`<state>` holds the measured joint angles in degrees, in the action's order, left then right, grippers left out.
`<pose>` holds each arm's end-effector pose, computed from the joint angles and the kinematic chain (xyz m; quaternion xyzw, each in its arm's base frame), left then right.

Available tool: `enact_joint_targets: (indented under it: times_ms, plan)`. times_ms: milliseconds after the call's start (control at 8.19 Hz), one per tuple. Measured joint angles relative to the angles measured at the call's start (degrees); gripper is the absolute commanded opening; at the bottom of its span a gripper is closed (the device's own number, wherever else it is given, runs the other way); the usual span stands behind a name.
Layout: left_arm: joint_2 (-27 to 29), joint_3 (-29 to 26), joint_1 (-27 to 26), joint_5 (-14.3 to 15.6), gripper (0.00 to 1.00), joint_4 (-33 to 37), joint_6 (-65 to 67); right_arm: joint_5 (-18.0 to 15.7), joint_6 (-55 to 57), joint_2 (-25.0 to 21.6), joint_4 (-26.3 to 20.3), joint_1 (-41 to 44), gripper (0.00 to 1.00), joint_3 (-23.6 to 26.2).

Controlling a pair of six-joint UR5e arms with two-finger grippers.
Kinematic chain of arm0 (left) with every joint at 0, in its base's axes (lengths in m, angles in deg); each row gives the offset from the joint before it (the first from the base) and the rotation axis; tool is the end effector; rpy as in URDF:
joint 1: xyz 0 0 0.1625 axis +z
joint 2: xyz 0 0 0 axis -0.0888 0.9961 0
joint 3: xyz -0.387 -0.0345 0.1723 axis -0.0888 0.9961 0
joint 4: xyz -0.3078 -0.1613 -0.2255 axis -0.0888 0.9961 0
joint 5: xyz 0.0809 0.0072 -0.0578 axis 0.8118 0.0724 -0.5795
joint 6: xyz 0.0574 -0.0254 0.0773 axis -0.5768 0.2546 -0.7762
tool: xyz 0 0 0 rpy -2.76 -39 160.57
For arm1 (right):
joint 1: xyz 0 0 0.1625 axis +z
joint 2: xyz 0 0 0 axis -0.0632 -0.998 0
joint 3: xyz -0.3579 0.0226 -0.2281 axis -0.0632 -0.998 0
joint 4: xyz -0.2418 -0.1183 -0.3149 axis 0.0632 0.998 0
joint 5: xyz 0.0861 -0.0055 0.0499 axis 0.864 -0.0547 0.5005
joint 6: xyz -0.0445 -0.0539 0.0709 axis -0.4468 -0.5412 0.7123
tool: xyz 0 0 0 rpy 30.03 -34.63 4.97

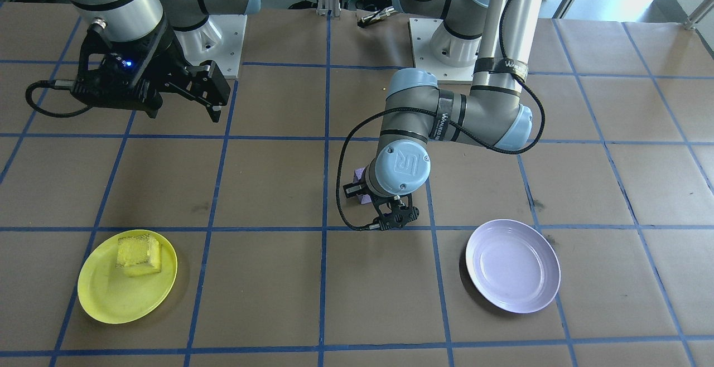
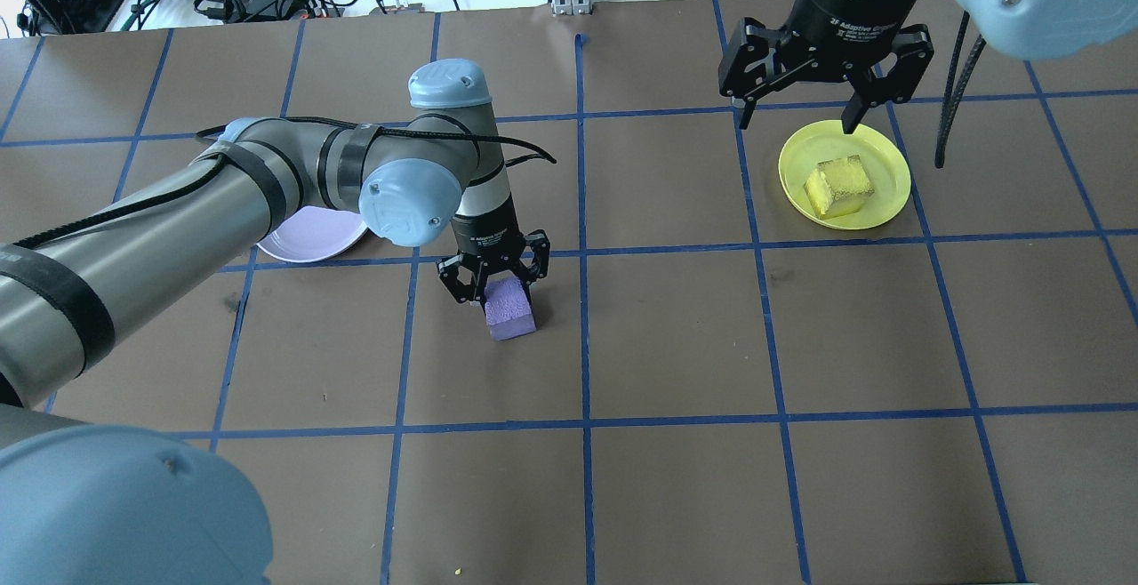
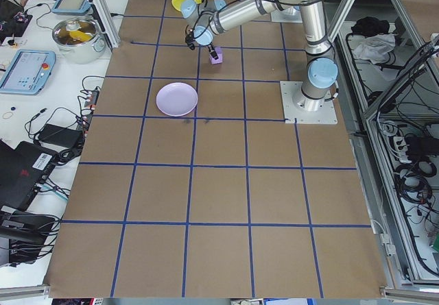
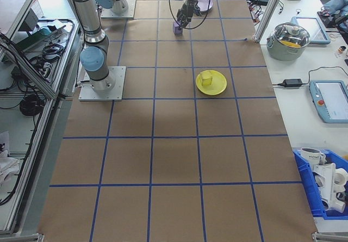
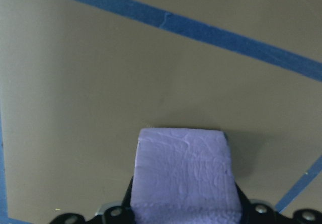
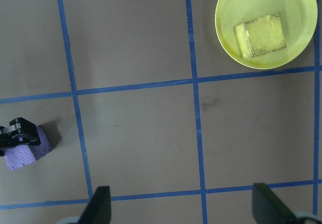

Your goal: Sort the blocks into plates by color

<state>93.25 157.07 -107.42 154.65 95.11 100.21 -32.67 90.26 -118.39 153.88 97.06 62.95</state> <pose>-0.2653 -0.5280 0.1867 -0.1627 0.9678 0.1918 0.0043 0.1679 -0.5114 0.4996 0.0473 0.9987 0.0080 0.0164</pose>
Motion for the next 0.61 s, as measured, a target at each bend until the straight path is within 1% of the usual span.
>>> enact_joint_targets:
  times_ms: [122,366,489,611]
  plan:
    - [-0.9,-0.2,0.2,0.3,0.00,1.2,-1.2,0.0,-0.9,-0.3,1.1,0.0,1.00,0.4]
    - [-3.2,-2.7,1.1,3.5,0.00,4.1,-3.8,-0.4,-3.1,-0.3,3.2,0.0,1.00,0.6]
    - [-4.0,-4.7,2.6,4.7,0.00,5.1,-7.5,-0.7,-3.6,-0.2,5.0,0.1,1.00,0.9]
    - [-4.5,-7.2,5.4,5.7,0.00,5.7,-13.0,-0.9,-3.8,-0.1,6.3,0.1,1.00,1.1]
